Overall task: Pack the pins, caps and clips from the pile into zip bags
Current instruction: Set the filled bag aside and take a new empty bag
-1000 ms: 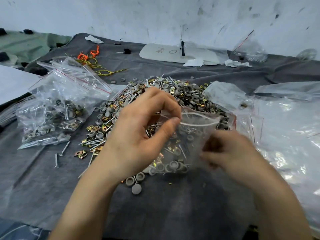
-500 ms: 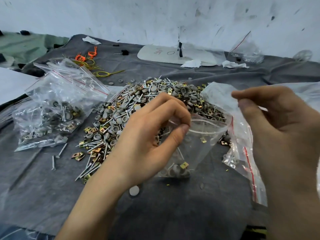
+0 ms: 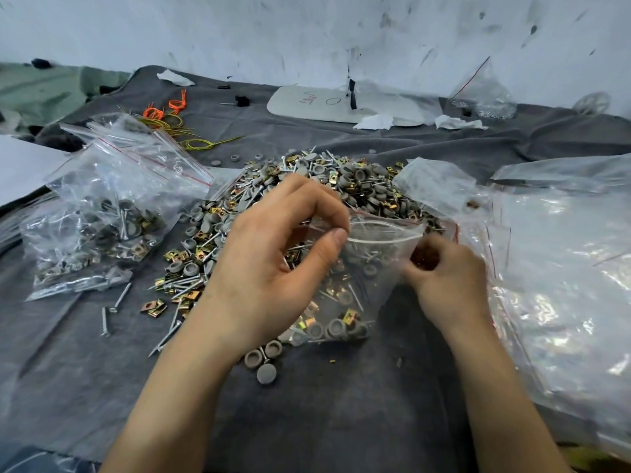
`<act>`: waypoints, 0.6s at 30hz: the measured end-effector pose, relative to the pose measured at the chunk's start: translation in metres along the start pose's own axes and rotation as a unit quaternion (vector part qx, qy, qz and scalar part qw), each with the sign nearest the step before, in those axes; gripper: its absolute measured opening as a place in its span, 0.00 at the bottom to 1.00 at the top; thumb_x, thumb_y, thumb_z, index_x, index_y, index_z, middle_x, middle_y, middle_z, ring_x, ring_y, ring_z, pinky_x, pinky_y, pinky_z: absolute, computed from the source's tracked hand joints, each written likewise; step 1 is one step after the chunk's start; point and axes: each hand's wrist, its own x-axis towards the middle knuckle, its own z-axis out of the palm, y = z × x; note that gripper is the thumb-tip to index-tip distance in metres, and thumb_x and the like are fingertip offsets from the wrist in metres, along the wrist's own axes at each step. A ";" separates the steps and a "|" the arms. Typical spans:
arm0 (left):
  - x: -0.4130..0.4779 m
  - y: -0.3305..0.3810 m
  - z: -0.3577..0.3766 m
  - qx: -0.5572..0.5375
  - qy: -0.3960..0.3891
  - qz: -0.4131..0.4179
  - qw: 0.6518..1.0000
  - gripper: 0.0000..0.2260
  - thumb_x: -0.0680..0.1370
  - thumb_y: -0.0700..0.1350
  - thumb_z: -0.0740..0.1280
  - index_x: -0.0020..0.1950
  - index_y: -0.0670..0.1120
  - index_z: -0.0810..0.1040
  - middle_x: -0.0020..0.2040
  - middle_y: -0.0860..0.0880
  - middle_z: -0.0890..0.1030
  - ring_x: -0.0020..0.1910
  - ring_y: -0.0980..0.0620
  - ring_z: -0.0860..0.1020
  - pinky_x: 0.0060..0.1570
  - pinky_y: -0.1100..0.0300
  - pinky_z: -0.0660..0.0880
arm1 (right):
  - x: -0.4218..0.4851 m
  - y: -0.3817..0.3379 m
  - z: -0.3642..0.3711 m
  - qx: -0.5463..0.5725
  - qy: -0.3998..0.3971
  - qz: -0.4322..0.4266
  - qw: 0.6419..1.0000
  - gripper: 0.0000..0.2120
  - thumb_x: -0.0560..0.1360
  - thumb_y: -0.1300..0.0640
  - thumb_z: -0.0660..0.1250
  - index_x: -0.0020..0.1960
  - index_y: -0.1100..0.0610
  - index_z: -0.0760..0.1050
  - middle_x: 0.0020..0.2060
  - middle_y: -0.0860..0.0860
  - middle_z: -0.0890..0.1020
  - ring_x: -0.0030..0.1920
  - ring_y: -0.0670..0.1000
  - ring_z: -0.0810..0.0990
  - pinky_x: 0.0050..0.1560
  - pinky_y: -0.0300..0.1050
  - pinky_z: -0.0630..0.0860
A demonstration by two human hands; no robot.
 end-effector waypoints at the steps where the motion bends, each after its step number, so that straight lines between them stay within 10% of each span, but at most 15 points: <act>1: 0.000 0.001 0.000 -0.004 -0.003 0.002 1.000 0.02 0.77 0.42 0.63 0.45 0.46 0.75 0.49 0.48 0.78 0.51 0.48 0.78 0.48 0.44 0.76 | 0.000 -0.007 -0.007 0.072 0.025 -0.017 0.997 0.13 0.70 0.64 0.73 0.35 0.47 0.75 0.30 0.41 0.78 0.32 0.37 0.75 0.33 0.24 0.69; 4: 0.000 0.006 0.003 -0.020 -0.018 0.013 1.000 0.03 0.77 0.41 0.63 0.46 0.44 0.76 0.49 0.47 0.77 0.51 0.48 0.78 0.47 0.50 0.77 | -0.008 -0.035 -0.037 0.272 0.056 -0.131 0.952 0.09 0.70 0.61 0.72 0.39 0.46 0.79 0.35 0.41 0.82 0.36 0.40 0.79 0.39 0.31 0.75; 9: 0.001 0.009 0.007 -0.015 -0.034 0.026 0.999 0.03 0.77 0.37 0.65 0.45 0.40 0.77 0.49 0.45 0.77 0.51 0.48 0.78 0.48 0.52 0.76 | -0.027 -0.065 -0.059 0.227 -0.016 -0.245 0.942 0.04 0.70 0.56 0.70 0.43 0.47 0.79 0.38 0.45 0.81 0.37 0.44 0.77 0.39 0.32 0.71; 18: 0.001 0.008 0.004 -0.023 -0.013 0.022 0.999 0.02 0.77 0.40 0.63 0.45 0.45 0.76 0.50 0.47 0.77 0.51 0.49 0.78 0.47 0.53 0.76 | -0.020 -0.054 -0.051 0.246 0.100 -0.157 0.951 0.03 0.74 0.55 0.68 0.43 0.48 0.79 0.40 0.45 0.84 0.42 0.43 0.81 0.42 0.32 0.74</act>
